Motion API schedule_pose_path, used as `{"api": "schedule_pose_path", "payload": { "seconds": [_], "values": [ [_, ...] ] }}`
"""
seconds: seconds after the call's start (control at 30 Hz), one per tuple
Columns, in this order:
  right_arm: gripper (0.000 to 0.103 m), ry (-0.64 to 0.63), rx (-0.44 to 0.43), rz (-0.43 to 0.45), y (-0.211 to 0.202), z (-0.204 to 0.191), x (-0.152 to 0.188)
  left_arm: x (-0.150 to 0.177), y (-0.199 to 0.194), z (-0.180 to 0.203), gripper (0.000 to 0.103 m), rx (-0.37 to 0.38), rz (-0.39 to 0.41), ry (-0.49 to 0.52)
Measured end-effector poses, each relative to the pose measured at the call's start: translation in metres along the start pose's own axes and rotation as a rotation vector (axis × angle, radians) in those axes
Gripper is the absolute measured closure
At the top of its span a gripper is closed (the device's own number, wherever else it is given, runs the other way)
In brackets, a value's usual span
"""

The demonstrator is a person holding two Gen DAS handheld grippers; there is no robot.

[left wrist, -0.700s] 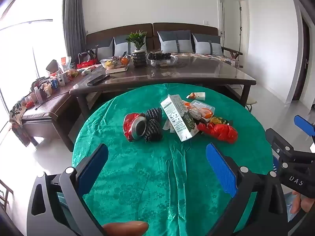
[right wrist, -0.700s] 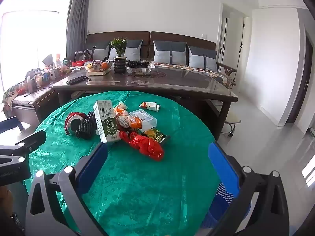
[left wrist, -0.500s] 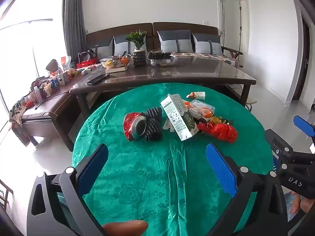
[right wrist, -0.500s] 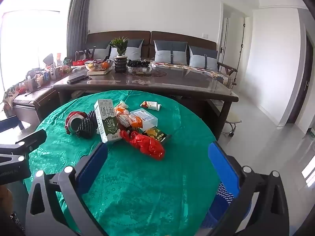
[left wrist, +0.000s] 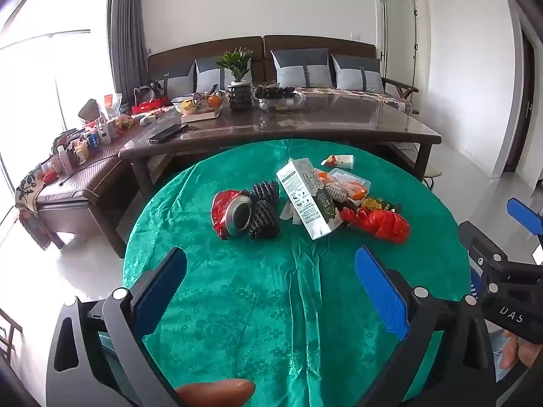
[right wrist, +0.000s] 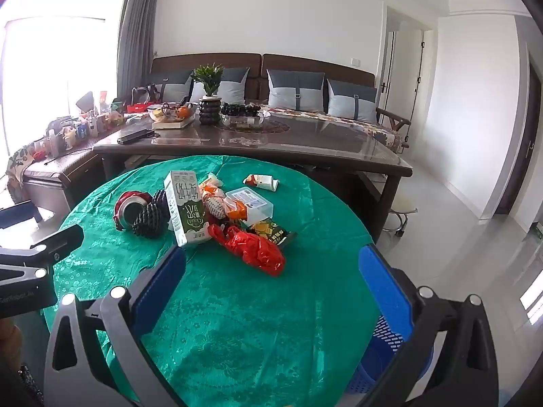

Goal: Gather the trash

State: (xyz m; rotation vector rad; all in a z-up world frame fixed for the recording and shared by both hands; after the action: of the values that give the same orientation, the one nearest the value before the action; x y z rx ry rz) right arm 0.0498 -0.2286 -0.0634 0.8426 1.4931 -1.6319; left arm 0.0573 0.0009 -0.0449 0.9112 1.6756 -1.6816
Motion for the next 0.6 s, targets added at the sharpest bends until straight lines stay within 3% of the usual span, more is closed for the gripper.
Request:
{"api": "schedule_pose_path", "payload": {
  "seconds": [0.6],
  "values": [
    [0.005, 0.002, -0.003, 0.002, -0.001, 0.002, -0.003, 0.01, 0.007, 0.005, 0.004, 0.003, -0.007, 0.0]
  ]
}}
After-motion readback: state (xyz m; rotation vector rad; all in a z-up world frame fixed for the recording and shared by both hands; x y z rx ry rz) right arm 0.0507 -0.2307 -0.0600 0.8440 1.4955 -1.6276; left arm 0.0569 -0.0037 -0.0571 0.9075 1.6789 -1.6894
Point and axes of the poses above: each gripper's, at about its wrist camera, not at the fingertips, and y roughly the way its jaws point, z to its right, x to its underside, the point moved 7 cm from there along y, roughly the way its jaws point, and after that the axes turned 2 degrees about x, right-handed, at the moved point
